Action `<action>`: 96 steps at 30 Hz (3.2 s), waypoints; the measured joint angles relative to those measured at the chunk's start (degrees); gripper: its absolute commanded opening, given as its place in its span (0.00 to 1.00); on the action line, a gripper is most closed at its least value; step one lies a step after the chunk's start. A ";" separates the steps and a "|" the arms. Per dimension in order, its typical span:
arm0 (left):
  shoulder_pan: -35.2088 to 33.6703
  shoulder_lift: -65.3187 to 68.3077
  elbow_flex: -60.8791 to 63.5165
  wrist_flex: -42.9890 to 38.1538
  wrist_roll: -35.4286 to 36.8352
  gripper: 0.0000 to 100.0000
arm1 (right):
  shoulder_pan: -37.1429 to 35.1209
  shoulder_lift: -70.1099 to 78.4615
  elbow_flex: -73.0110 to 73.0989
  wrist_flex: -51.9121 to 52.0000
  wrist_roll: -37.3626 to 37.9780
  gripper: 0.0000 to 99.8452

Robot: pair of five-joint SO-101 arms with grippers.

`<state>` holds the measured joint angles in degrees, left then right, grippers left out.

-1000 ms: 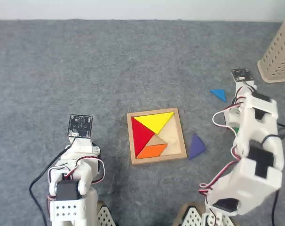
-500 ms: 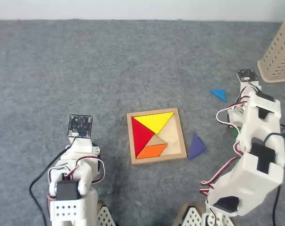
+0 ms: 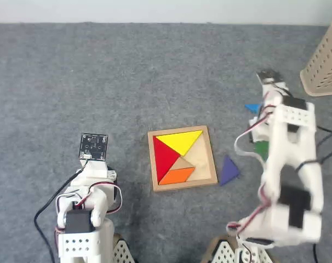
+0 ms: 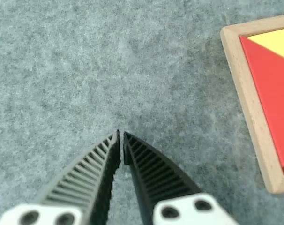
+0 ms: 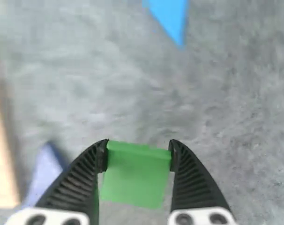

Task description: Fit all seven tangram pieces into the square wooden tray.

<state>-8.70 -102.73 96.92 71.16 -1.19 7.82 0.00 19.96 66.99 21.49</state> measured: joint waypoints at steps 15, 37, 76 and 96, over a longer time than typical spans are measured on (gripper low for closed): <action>0.00 0.00 0.00 0.00 0.00 0.01 | -36.84 -26.81 15.47 1.05 6.68 0.01; 0.00 0.00 0.00 0.00 0.00 0.01 | -38.86 -6.77 18.11 -19.34 11.34 0.01; 0.00 0.00 0.00 0.00 0.00 0.01 | -38.95 -6.77 20.22 -19.52 10.11 0.16; 0.00 0.00 0.00 0.00 0.00 0.01 | -38.95 -6.77 20.22 -19.52 9.93 0.24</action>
<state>-8.70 -102.73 96.92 71.16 -1.19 -31.12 -6.77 40.18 47.47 31.43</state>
